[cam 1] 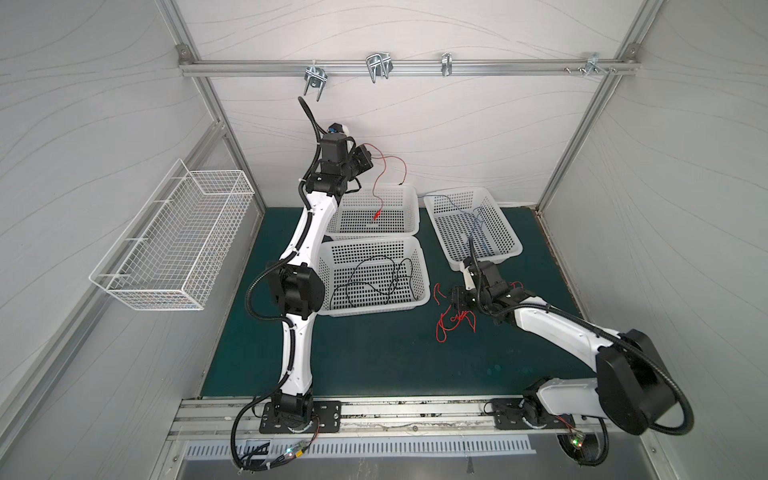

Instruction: Untangle the cables

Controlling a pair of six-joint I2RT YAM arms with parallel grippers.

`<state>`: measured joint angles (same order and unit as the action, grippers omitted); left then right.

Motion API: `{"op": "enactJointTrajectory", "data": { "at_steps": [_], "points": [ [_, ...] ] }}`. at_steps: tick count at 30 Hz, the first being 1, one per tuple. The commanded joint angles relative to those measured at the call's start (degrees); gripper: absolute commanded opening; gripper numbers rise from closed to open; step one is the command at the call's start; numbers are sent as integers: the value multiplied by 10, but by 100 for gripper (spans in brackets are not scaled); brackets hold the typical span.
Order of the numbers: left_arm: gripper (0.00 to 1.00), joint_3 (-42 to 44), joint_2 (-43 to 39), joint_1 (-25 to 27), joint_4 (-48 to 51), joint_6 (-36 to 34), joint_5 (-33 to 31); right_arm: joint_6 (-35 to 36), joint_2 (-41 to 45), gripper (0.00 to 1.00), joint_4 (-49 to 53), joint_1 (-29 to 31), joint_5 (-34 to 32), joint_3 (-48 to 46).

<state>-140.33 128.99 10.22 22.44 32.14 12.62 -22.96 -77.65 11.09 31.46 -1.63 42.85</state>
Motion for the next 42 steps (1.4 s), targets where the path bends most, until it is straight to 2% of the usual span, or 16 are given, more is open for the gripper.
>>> {"op": "enactJointTrajectory", "data": {
  "at_steps": [1,15,22,26,33,38,42],
  "points": [
    [0,-1,8,-10,-15,-17,1,-12,-28,57,-19,-2,-5,30],
    [0,125,35,-11,29,-105,-42,-16,-101,56,-4,21,-8,96],
    [0,140,54,-8,70,-138,-66,-10,-96,57,9,21,-18,115],
    [1,141,61,1,106,-171,-113,-3,-88,57,28,20,-35,129],
    [36,141,64,18,162,-216,-170,21,-72,57,69,3,-55,146],
    [49,163,46,23,165,-221,-167,33,-40,58,96,-22,-60,142],
    [62,200,10,46,139,-249,-177,22,-1,59,123,-51,-59,130]
  ]
}}
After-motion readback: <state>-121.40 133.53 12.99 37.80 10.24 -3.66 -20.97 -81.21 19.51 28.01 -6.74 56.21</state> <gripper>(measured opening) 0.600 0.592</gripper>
